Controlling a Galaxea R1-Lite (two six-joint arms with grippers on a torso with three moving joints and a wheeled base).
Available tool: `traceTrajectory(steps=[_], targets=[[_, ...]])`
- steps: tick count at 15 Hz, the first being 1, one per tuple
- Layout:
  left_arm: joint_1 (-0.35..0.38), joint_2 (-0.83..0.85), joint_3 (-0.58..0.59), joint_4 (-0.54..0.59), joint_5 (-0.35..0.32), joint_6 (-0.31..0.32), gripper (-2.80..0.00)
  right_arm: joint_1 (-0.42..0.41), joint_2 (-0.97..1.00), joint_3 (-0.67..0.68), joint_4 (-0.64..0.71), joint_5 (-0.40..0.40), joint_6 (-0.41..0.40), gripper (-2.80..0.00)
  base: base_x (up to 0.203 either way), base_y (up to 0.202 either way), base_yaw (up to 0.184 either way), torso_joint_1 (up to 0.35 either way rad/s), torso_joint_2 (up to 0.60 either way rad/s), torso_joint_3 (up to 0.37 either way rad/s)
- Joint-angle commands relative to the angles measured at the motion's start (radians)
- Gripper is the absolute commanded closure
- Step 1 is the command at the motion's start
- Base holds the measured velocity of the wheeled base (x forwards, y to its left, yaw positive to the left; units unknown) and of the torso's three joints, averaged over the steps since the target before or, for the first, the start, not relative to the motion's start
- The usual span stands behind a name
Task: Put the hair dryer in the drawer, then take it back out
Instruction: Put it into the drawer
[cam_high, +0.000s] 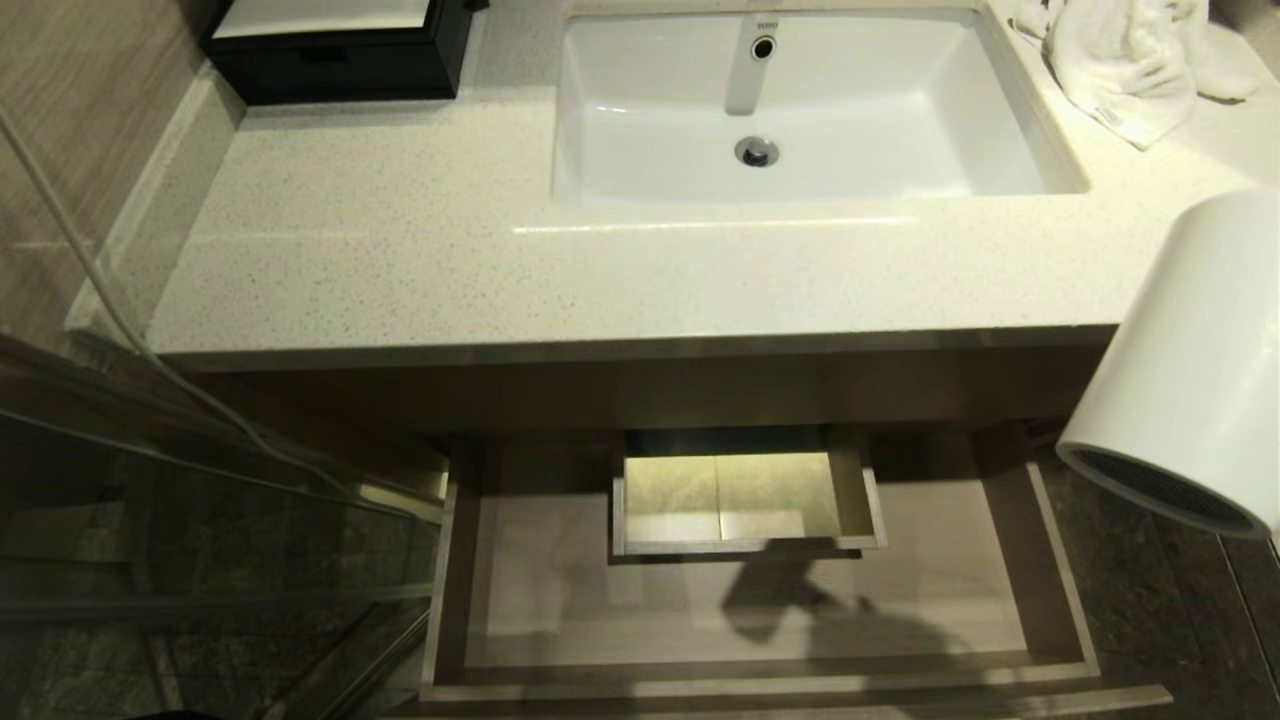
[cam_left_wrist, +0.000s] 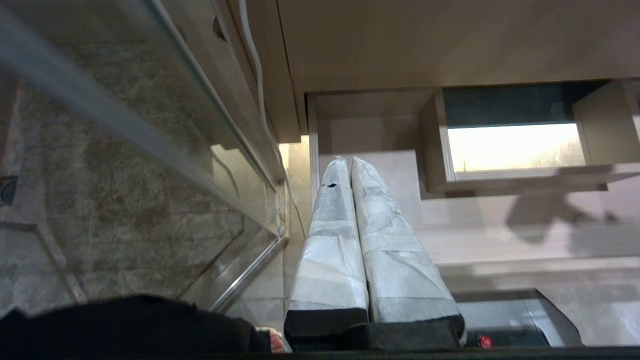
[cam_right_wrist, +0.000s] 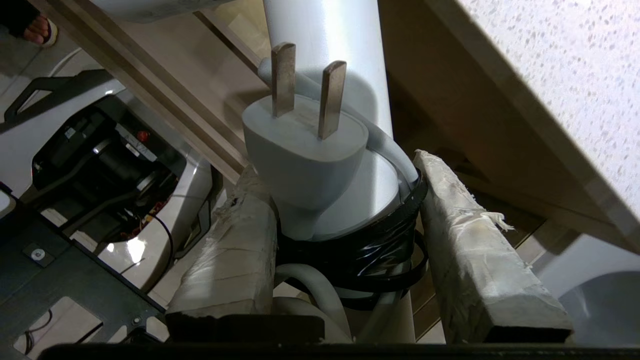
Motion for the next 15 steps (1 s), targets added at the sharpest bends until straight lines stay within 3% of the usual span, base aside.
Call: traceTrajectory(steps=[1, 5, 15], targets=[[0.001, 0.0, 0.0, 0.0, 0.0, 0.0, 0.0, -0.009, -0.141, 0.094, -0.058, 0.002, 0.02, 0.0, 0.0, 0.0, 0.0, -0.286, 0.05, -0.237], [0.001, 0.0, 0.001, 0.0, 0.0, 0.0, 0.0, -0.021, -0.235, 0.16, -0.122, -0.004, 0.054, 0.0, 0.0, 0.0, 0.0, -0.272, 0.02, -0.259], [0.0, 0.0, 0.0, 0.0, 0.0, 0.0, 0.0, -0.057, -0.309, 0.206, -0.124, -0.03, 0.093, 0.0, 0.0, 0.0, 0.0, -0.23, -0.07, -0.304]])
